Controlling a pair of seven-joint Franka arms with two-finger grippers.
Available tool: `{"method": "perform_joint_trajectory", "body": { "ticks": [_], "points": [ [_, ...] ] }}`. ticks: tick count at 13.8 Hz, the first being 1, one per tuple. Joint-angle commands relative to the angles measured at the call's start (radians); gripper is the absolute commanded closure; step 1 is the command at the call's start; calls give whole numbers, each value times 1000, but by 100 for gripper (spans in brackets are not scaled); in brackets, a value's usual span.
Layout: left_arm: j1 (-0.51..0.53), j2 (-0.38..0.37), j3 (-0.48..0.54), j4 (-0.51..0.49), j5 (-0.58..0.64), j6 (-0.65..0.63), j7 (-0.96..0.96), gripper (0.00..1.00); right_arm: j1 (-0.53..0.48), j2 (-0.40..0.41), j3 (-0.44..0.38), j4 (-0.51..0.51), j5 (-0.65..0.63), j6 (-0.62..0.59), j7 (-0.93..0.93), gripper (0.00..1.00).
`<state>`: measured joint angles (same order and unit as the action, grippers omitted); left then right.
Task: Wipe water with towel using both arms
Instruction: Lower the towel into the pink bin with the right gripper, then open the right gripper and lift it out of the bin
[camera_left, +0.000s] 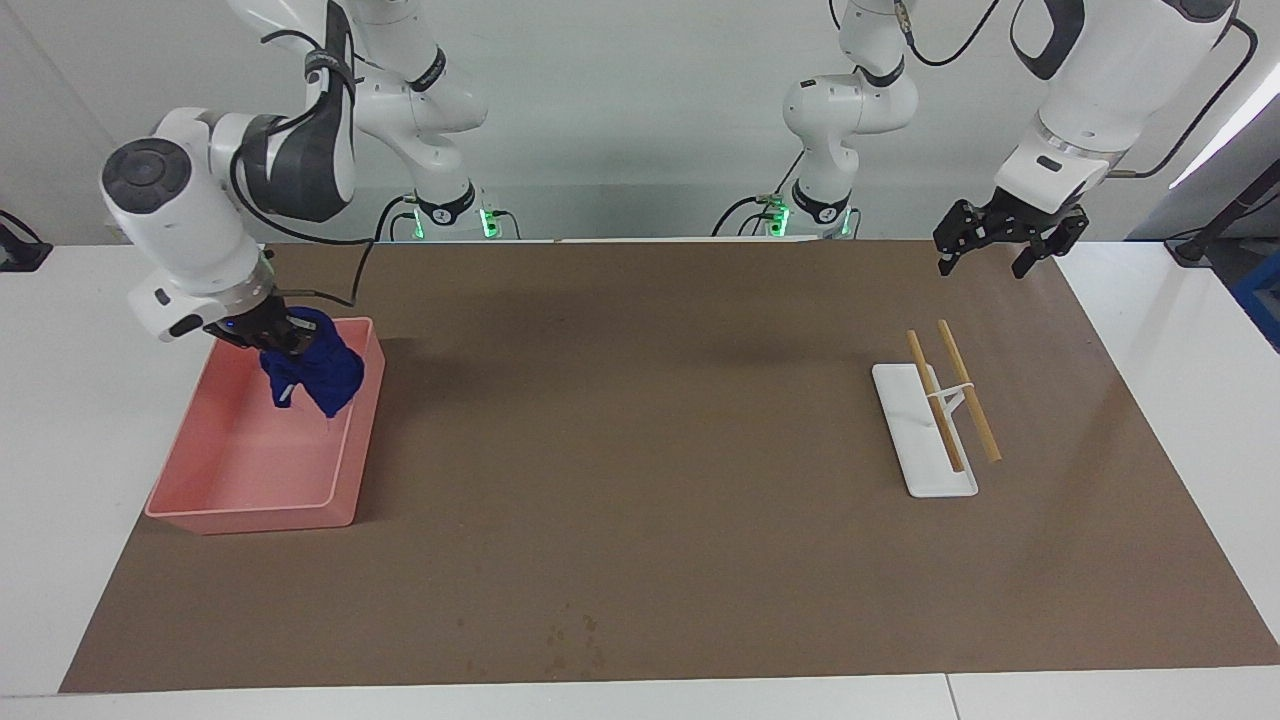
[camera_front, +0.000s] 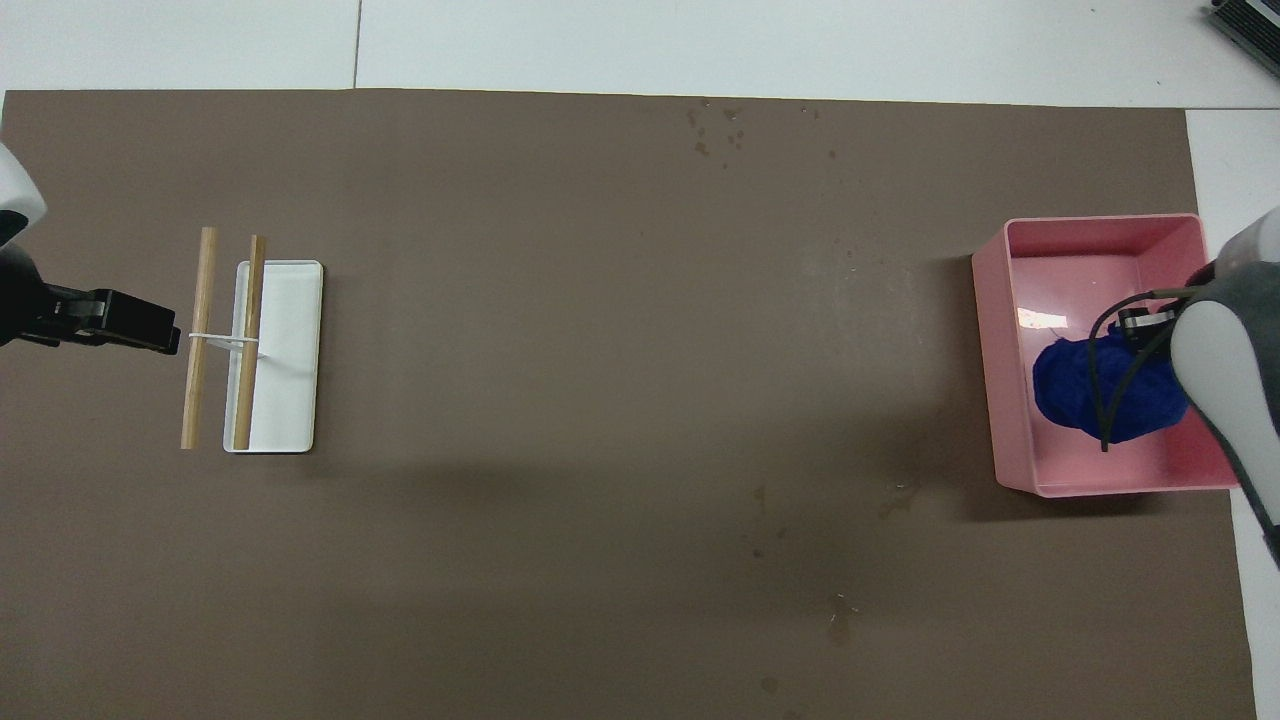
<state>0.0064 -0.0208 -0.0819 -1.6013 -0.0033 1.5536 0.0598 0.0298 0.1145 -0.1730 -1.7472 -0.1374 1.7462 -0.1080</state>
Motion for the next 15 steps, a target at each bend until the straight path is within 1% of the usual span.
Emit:
{"method": "perform_joint_trajectory", "body": {
  "ticks": [1,3,6,9,10,11,12,13,14,15],
  "points": [
    [-3,-18,5,-11,16,-13,3,0,-47,-6,7,14,21,25,-119,100],
    [-3,-18,5,-11,16,-13,3,0,-51,-4,7,-9,19,94,-134,100],
    [-5,-18,5,-11,16,-13,3,0,-64,5,7,-124,21,272,-142,100],
    [-3,-18,4,-11,16,-13,3,0,-50,10,10,-222,22,354,-78,100],
    [-3,-18,5,-11,16,-13,3,0,-41,8,13,-225,22,351,-61,100],
    [-3,-18,5,-11,16,-13,3,0,-41,8,13,-224,22,349,-65,83],
    [-3,-19,5,-11,16,-13,3,0,-50,8,13,-222,22,349,-73,72],
    [-3,-18,5,-11,16,-13,3,0,-48,7,13,-219,22,349,-81,33],
    [-3,-18,5,-11,16,-13,3,0,-42,-1,15,-218,22,348,-82,0],
    [-5,-18,5,-11,16,-13,3,0,-36,-7,18,-206,22,339,-75,0]
  ]
}}
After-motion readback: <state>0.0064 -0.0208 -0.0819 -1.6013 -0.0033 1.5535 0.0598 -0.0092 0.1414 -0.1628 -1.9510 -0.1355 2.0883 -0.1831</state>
